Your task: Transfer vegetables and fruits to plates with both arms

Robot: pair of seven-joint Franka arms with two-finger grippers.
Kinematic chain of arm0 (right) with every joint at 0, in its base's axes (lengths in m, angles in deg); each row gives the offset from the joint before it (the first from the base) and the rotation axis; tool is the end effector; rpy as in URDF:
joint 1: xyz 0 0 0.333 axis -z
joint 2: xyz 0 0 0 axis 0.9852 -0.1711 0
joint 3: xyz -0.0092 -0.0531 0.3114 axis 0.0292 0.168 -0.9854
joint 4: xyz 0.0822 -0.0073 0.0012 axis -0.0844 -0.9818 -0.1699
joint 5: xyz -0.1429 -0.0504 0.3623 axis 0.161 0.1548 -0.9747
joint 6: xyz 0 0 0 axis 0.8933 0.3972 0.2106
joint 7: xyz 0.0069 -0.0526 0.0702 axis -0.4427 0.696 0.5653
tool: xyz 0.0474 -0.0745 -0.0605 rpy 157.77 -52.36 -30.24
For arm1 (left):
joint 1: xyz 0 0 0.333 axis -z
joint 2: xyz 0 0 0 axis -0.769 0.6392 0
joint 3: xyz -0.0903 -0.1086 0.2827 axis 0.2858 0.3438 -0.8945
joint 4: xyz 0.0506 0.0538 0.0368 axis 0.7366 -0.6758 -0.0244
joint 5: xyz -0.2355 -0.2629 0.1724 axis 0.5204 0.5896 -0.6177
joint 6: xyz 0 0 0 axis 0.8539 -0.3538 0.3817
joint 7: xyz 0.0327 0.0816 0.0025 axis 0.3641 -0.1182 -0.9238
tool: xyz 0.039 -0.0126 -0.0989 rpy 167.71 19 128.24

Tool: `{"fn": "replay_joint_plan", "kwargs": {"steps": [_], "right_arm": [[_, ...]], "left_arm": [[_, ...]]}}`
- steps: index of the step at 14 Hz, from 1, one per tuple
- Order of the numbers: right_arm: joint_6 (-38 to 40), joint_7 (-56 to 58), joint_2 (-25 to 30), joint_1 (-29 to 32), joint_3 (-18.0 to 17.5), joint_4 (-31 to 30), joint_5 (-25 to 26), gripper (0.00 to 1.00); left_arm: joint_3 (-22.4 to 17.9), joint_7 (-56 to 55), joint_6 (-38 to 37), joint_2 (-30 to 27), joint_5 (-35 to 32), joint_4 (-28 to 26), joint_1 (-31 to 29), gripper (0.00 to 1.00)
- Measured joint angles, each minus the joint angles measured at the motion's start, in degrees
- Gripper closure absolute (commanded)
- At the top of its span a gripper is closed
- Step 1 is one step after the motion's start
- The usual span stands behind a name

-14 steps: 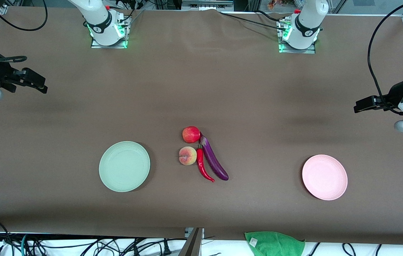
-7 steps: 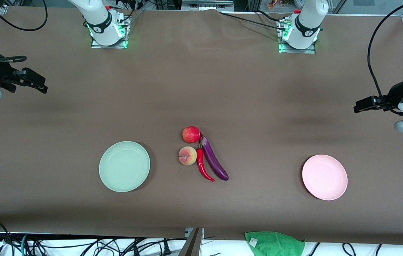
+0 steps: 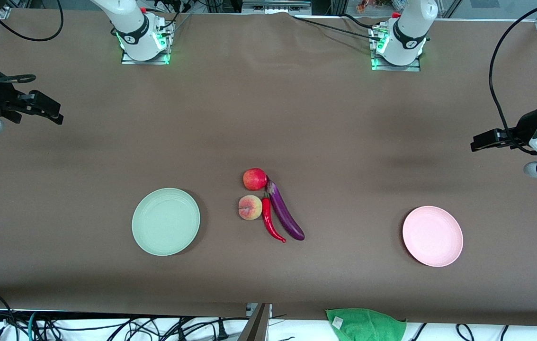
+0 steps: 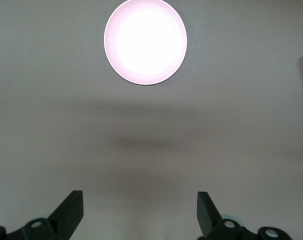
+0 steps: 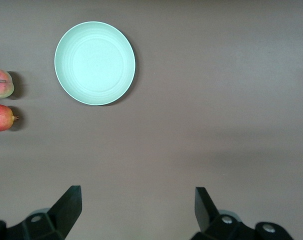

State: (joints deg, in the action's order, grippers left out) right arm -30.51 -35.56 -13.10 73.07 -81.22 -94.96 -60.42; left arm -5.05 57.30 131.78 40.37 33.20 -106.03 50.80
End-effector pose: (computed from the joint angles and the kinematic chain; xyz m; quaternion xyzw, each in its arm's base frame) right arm 0.5703 0.0337 0.6135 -0.9999 0.0116 0.0095 0.0017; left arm 0.6149 0.0077 0.5526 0.9951 0.0568 -0.0796 0.0142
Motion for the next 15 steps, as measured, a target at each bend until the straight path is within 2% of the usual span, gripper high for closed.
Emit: {"fn": "replay_joint_plan", "kwargs": {"steps": [5,8,15], "right_arm": [[0.00,0.00,0.00,0.00,0.00,0.00,0.00,0.00],[-0.04,0.00,0.00,0.00,0.00,0.00,0.00,0.00],[-0.11,0.00,0.00,0.03,0.06,0.00,0.00,0.00]], "left_arm": [[0.10,0.00,0.44,0.47,0.00,0.05,0.21,0.00],[0.69,-2.69,3.95,1.71,0.04,0.07,1.03,0.00],[1.48,-23.94,17.12,10.02,1.17,0.11,12.91,0.00]]}}
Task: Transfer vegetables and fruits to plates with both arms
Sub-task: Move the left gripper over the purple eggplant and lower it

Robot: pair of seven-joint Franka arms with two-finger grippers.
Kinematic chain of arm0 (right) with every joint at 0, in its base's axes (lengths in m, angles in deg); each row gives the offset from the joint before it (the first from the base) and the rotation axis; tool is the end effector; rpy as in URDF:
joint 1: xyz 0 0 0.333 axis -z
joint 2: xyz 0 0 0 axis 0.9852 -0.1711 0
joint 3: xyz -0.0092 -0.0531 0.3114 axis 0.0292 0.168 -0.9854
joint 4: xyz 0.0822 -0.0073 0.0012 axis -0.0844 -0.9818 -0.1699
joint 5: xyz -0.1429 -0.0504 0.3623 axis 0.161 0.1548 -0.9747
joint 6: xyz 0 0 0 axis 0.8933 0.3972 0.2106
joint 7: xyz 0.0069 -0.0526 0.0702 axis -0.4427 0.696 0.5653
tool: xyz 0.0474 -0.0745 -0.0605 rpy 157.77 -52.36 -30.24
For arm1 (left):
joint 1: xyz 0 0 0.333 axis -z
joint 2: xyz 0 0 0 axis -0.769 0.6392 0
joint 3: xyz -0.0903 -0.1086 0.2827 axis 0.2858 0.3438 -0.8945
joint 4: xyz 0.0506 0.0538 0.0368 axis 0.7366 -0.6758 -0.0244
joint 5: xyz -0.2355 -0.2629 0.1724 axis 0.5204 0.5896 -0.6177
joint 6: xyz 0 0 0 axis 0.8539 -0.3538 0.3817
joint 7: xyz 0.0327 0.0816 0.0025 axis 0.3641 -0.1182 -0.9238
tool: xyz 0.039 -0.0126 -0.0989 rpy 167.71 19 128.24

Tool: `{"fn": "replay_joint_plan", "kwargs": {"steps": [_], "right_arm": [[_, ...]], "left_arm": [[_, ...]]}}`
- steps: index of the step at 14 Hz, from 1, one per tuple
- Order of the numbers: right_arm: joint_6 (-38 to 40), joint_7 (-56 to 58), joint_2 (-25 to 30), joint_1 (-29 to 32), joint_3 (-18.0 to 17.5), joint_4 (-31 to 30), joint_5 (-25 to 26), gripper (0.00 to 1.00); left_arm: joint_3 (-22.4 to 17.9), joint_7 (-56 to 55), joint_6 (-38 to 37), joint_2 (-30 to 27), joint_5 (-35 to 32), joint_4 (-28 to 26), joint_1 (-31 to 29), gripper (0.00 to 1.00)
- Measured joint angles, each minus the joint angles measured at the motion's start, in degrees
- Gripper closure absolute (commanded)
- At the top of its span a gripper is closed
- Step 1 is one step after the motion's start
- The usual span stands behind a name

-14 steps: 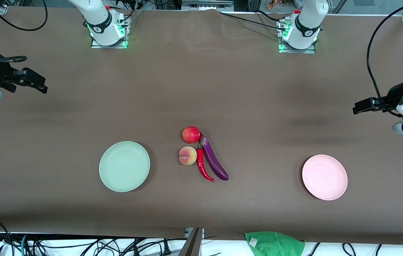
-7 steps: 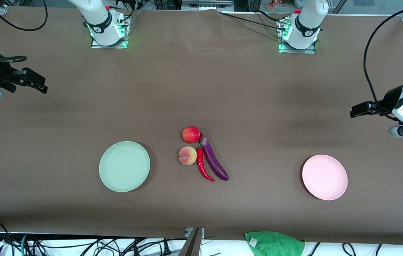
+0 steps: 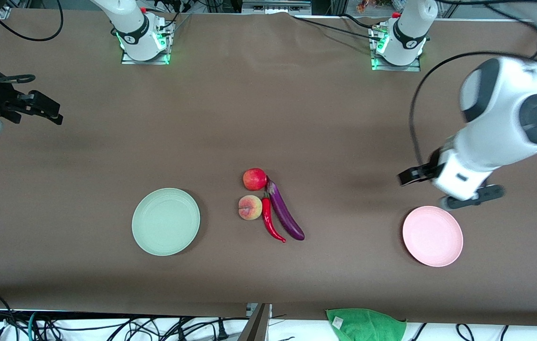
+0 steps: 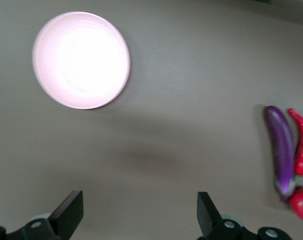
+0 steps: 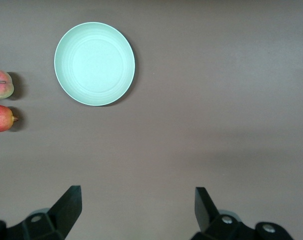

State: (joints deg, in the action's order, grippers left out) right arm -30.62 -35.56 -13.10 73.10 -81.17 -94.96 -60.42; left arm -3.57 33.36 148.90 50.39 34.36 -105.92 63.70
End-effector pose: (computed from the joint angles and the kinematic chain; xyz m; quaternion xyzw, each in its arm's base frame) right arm 0.5705 0.0329 0.6137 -0.9999 0.0123 0.0085 0.0018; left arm 0.6614 -0.1589 0.4631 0.9886 0.1469 -0.0255 0.0208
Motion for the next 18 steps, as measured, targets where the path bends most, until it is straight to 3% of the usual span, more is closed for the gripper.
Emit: {"fn": "replay_joint_plan", "kwargs": {"steps": [9,13,18], "right_arm": [[-0.01,0.00,0.00,0.01,0.06,0.01,0.00,0.00],[-0.01,0.00,0.00,0.02,0.09,0.00,0.00,0.00],[-0.01,-0.03,-0.02,0.09,0.11,0.00,-0.12,0.00]], "left_arm": [[0.16,-20.03,21.60,14.18,0.21,0.06,10.99,0.00],[0.15,-23.47,25.91,18.06,0.21,1.14,14.65,0.00],[-0.56,-30.37,26.66,25.20,0.21,8.98,17.87,0.00]]}}
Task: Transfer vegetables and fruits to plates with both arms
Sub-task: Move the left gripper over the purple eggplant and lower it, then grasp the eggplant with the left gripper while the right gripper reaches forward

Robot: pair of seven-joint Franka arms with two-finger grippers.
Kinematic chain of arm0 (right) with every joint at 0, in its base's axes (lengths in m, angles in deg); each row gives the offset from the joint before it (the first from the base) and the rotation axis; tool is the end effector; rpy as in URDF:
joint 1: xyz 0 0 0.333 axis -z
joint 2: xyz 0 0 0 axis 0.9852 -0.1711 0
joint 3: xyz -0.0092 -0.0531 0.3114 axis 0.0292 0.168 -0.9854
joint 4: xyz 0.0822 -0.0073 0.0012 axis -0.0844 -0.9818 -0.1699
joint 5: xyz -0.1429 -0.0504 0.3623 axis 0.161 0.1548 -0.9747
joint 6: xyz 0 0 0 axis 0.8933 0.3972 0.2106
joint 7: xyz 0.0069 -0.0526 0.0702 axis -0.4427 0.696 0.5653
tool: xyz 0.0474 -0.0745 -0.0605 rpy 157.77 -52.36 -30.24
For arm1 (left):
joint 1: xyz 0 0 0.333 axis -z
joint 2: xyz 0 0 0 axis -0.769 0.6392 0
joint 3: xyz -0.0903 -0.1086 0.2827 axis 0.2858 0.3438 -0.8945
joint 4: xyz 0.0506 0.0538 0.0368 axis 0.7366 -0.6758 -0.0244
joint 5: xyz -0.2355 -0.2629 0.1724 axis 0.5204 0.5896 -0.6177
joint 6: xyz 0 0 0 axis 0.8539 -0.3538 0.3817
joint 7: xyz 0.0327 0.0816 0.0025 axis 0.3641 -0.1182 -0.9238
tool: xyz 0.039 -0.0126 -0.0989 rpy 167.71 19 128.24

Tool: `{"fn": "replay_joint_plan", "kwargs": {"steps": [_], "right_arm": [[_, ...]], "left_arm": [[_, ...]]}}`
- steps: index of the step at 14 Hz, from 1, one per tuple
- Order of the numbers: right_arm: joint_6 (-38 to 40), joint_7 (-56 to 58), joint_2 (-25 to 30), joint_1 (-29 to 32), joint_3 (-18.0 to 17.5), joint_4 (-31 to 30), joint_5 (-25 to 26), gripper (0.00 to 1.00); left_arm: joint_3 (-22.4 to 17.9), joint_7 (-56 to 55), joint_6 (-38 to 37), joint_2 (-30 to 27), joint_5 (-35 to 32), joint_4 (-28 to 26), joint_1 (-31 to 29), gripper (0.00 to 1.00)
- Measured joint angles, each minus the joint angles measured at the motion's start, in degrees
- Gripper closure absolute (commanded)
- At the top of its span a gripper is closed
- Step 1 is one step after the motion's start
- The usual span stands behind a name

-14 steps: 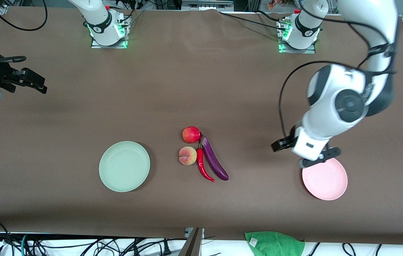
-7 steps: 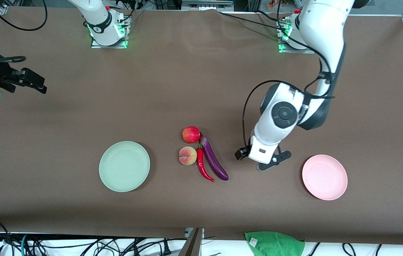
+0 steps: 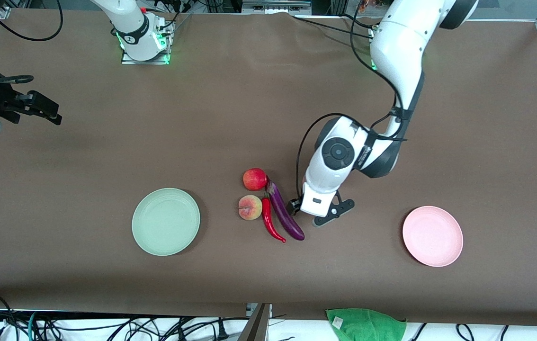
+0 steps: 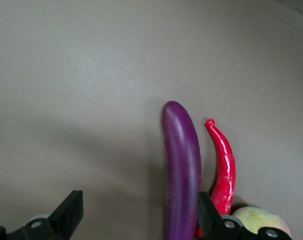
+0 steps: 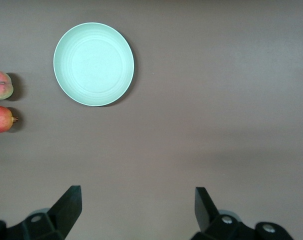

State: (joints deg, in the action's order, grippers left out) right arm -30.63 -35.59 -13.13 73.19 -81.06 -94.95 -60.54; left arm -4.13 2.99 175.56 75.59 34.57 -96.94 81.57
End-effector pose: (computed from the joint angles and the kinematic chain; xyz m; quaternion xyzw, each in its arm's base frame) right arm 0.5708 0.0312 0.6135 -0.9999 0.0143 0.0087 0.0027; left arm 0.6604 -0.3923 0.2603 0.9609 0.2658 0.0385 0.0673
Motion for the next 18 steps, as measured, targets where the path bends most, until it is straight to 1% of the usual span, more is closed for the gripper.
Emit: {"fn": "replay_joint_plan", "kwargs": {"steps": [4,6,8,11,12,14,15,16,17,18], "right_arm": [[0.06,0.07,-1.76,-0.98,-0.38,-0.13,0.24,0.00],[0.12,0.60,-4.96,-1.30,-0.39,-0.48,0.30,0.00],[-0.26,3.92,-8.49,-1.37,-0.38,-0.46,0.30,0.00],[-0.36,5.37,-9.61,-2.42,-0.46,-0.25,0.05,0.00],[-0.36,5.37,-9.61,-2.98,-0.54,-0.20,-0.72,0.00],[-1.12,5.37,-10.24,-3.71,-0.58,-0.20,-4.01,0.00],[-2.33,5.30,-10.96,-3.85,-0.59,-0.20,-5.65,0.00],[-3.58,5.21,-11.88,-3.88,-0.60,-0.20,-7.06,0.00],[-4.81,5.18,-12.94,-4.05,-0.72,-0.19,-8.30,0.00],[-5.93,4.49,-14.03,-4.72,-0.93,-0.17,-9.01,0.00]], "left_arm": [[-0.48,-0.74,3.56,3.78,0.00,1.92,0.37,0.00],[-0.56,-1.06,3.66,4.53,0.00,2.37,0.56,0.00],[-0.79,-2.27,3.96,5.43,0.00,3.34,0.91,0.00],[-1.27,-3.98,4.54,8.14,0.00,6.59,1.51,0.00],[-1.36,-4.20,4.67,9.04,0.00,7.60,1.57,0.00],[-1.43,-4.63,5.62,10.27,0.00,8.59,1.63,0.00],[-1.45,-5.06,6.15,10.75,0.00,8.79,1.70,0.04],[-1.49,-5.42,6.83,11.14,0.00,8.86,1.80,0.16],[-1.59,-5.55,7.40,11.46,0.00,8.90,1.92,0.26],[-1.69,-5.65,7.73,11.74,0.00,8.92,2.02,0.32]]}}
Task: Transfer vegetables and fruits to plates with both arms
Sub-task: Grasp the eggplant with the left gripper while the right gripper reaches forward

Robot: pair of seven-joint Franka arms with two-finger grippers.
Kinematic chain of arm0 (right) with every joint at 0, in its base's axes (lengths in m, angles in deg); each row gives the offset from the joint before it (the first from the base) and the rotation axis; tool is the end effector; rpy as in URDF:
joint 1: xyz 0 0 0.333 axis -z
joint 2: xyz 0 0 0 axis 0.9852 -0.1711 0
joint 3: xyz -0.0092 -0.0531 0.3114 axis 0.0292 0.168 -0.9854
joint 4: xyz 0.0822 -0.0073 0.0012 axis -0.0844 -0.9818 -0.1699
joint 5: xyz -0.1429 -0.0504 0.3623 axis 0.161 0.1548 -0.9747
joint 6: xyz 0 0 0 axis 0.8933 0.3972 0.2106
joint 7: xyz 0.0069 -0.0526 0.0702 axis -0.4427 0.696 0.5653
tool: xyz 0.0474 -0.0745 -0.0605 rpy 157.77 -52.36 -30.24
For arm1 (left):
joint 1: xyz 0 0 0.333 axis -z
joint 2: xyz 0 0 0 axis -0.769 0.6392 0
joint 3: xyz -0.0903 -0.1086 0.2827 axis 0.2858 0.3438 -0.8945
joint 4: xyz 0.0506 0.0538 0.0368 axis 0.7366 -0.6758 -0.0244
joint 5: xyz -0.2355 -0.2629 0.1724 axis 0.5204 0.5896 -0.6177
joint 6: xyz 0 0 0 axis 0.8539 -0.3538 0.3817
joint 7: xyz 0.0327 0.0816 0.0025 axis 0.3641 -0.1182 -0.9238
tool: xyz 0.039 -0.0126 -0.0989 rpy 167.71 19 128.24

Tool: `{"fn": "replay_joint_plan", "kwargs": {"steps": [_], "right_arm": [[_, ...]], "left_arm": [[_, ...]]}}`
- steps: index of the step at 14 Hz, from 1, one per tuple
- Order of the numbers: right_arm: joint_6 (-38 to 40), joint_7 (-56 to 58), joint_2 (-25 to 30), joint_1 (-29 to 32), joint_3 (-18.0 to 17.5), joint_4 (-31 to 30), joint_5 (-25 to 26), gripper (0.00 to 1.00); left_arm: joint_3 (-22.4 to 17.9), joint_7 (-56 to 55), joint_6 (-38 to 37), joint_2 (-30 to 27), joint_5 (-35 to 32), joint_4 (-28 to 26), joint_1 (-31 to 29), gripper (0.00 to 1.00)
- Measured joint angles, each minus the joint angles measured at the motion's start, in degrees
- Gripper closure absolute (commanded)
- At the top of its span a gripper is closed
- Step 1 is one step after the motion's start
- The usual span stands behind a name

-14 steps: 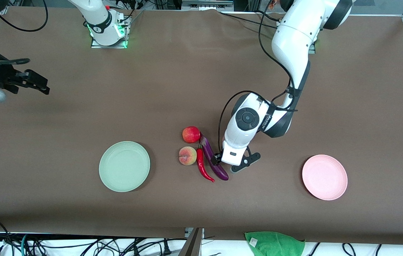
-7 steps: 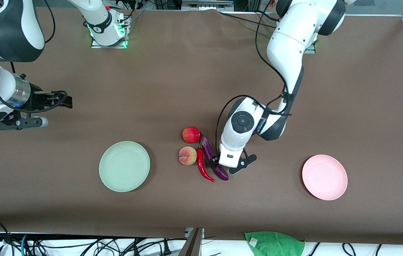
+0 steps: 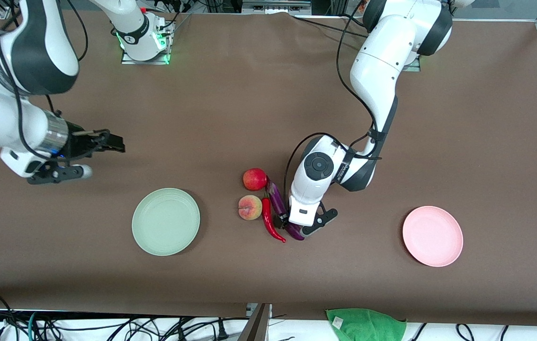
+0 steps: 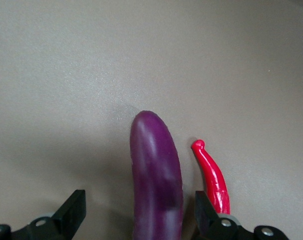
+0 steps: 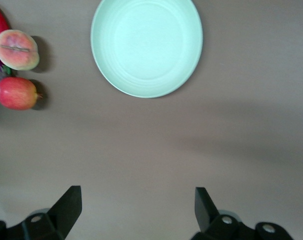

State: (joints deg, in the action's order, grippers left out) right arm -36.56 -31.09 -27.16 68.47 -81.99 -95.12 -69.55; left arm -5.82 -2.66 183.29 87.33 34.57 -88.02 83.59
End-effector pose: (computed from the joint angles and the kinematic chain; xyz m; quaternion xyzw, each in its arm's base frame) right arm 0.6251 0.1143 0.4730 -0.9922 -0.0595 0.0854 0.0682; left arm 0.6748 -0.4156 0.1891 0.9463 0.3009 0.0745 0.0916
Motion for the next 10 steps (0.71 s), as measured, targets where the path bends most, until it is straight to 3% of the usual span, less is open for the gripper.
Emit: {"fn": "replay_joint_plan", "kwargs": {"steps": [2,6,10], "right_arm": [[-2.62,-5.26,-1.85,-2.55,-0.34,0.03,-0.36,0.00],[-9.41,-15.97,-5.25,-7.47,-0.75,0.09,-1.68,0.00],[-18.61,-26.02,-11.39,-13.74,-0.92,0.06,-3.88,0.00]], "left_arm": [[-0.14,-0.09,0.34,0.60,0.00,0.05,0.10,0.57],[-0.24,-0.12,0.44,1.07,0.00,0.23,0.13,0.85],[-0.60,-0.14,0.50,1.09,0.00,0.89,-0.35,0.86]]}}
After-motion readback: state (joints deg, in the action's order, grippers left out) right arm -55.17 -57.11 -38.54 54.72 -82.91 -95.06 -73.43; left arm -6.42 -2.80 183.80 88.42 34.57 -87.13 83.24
